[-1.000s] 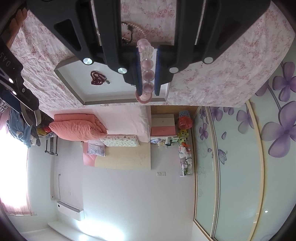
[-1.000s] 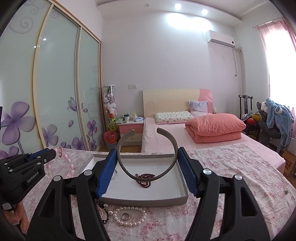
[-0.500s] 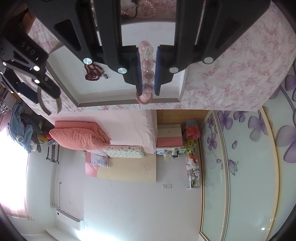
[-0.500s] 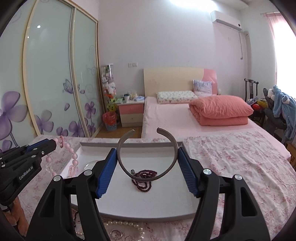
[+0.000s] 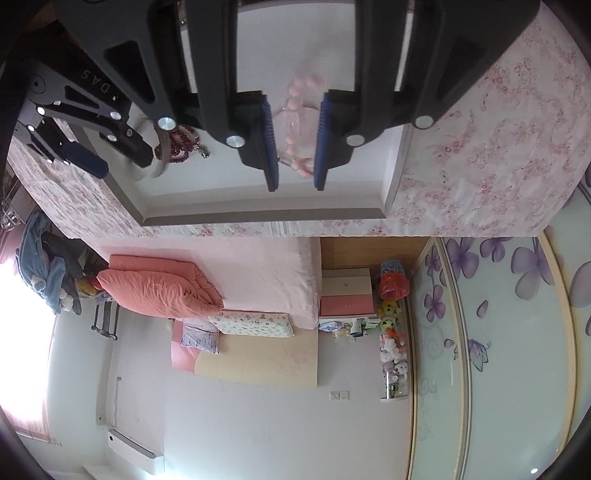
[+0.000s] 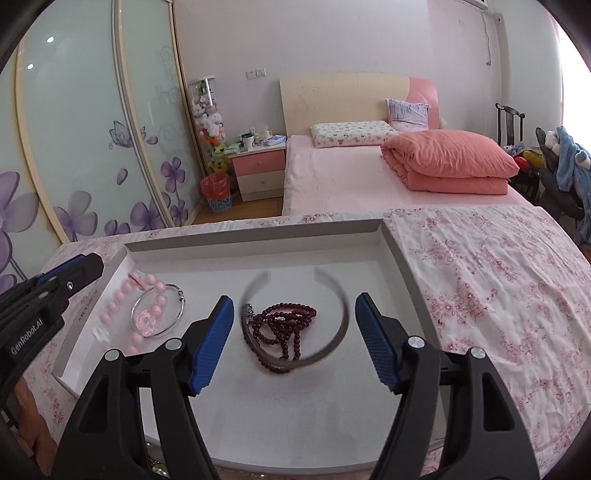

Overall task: Organize jewelry
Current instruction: 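Lower and release the cuff from the right tool while the left tool releases the pink bracelet in the tray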

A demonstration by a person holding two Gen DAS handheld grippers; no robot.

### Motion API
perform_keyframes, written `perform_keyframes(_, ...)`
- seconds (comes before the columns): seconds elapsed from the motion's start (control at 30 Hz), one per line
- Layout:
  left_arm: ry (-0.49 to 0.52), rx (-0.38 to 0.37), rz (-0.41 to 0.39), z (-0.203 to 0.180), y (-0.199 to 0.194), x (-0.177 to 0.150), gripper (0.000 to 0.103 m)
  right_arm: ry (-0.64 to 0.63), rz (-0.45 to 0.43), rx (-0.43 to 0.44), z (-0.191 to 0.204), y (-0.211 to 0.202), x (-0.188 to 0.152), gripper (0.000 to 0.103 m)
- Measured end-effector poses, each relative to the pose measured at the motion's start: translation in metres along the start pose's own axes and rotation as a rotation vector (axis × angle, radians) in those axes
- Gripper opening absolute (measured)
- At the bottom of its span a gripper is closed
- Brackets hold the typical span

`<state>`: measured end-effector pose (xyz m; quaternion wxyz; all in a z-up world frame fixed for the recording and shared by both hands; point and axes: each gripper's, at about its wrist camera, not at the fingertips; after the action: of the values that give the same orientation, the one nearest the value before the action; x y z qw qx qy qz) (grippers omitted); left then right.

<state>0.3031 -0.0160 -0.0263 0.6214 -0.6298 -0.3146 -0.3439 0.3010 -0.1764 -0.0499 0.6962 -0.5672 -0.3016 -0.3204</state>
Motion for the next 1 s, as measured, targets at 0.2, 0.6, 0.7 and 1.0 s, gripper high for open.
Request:
perform_keyframes(0.2,-0.041,0.042,-0.011,0.017,-0.01,0.005,0.023,0.016,-0.023,-0.007,-0.008,-0.01,0.003,0.069)
perform_keyframes(0.6,-0.057,0.073,-0.021,0.035,-0.052,-0.011,0.028,-0.004,-0.048,0.002,-0.005,-0.044,-0.005,0.069)
perform_keyframes(0.7,-0.062,0.069,-0.016,0.04,-0.072,-0.024,0.031,-0.008,-0.043,0.009,-0.006,-0.057,-0.013,0.069)
perform_keyframes(1.0,-0.054,0.073,-0.021,0.05,-0.125,-0.07,0.044,-0.032,0.025,0.014,-0.011,-0.086,-0.052,0.069)
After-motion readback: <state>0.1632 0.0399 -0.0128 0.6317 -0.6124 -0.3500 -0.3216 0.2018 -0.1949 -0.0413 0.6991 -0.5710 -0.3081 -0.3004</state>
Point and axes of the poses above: each gripper's, at about its wrist camera, not at the fingertips, and y roughly the way its jaws point, z to its left, x to its top, and after that the axes turned 4 degrees about y, right-handed
